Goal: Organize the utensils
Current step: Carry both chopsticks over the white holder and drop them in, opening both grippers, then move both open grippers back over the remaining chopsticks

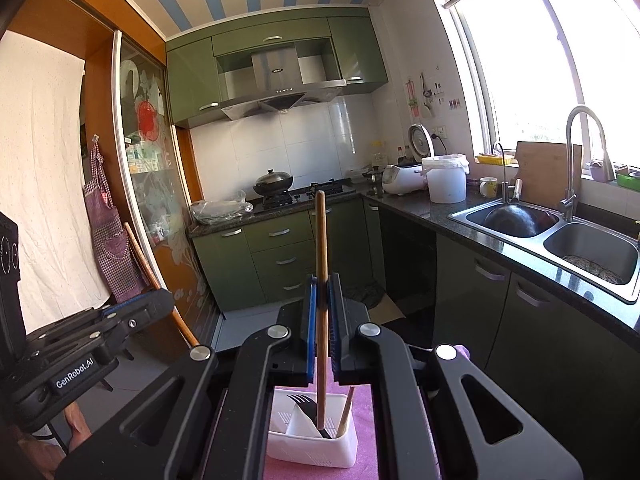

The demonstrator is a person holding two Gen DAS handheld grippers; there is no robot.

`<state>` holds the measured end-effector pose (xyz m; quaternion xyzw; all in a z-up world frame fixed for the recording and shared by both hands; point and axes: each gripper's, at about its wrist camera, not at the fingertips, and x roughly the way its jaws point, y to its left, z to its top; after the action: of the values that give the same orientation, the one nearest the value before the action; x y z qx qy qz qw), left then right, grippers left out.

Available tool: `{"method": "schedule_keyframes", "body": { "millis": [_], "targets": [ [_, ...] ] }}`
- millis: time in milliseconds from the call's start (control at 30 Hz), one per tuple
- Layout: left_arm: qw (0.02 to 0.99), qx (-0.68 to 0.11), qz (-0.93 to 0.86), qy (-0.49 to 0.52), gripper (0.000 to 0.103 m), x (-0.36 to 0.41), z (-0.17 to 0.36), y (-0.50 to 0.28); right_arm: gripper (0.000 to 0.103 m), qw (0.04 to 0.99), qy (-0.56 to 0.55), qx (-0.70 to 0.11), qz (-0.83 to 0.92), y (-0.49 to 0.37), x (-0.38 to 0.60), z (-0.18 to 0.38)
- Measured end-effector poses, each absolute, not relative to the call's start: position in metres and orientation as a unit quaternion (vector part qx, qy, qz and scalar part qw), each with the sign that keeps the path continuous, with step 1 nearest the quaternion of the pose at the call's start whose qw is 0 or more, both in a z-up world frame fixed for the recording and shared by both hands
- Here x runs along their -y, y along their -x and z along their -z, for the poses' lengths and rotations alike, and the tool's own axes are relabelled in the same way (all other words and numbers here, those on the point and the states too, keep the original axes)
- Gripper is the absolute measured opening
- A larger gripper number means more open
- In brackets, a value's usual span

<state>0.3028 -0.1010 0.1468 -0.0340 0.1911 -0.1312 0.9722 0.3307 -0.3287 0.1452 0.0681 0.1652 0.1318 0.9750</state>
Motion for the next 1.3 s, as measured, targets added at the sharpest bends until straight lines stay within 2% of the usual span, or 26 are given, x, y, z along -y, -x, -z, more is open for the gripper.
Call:
{"method": "schedule_keyframes", "body": {
  "millis": [400, 567, 900, 1000, 1067, 1100, 1300],
  "targets": [
    [0.956, -0.269, 0.113, 0.022, 0.007, 0.082, -0.098, -0.321, 0.007, 0.966, -0.041, -0.219, -0.134, -0.348, 0.311, -0.088],
    [0.956, -0.272, 0.112, 0.02, 0.014, 0.077, -0.096, -0.319, 0.007, 0.967, -0.034, -0.216, -0.134, -0.341, 0.308, -0.091],
    [0.959, -0.255, 0.116, 0.031, 0.017, 0.063, -0.107, -0.288, 0.008, 0.968, -0.043, -0.188, -0.158, -0.271, 0.33, -0.089],
    [0.96, -0.255, 0.114, 0.035, 0.018, 0.057, -0.105, -0.27, 0.008, 0.965, -0.053, -0.199, -0.161, -0.245, 0.343, -0.068],
    [0.958, -0.262, 0.115, 0.037, 0.02, 0.052, -0.098, -0.258, 0.018, 0.962, -0.06, -0.214, -0.157, -0.231, 0.352, -0.049],
    [0.956, -0.268, 0.114, 0.039, 0.021, 0.049, -0.093, -0.25, 0.02, 0.96, -0.063, -0.224, -0.155, -0.225, 0.356, -0.037],
    [0.94, -0.322, 0.106, 0.04, 0.021, 0.041, -0.045, -0.218, 0.02, 0.94, -0.075, -0.298, -0.146, -0.207, 0.37, 0.035]
  ]
}}
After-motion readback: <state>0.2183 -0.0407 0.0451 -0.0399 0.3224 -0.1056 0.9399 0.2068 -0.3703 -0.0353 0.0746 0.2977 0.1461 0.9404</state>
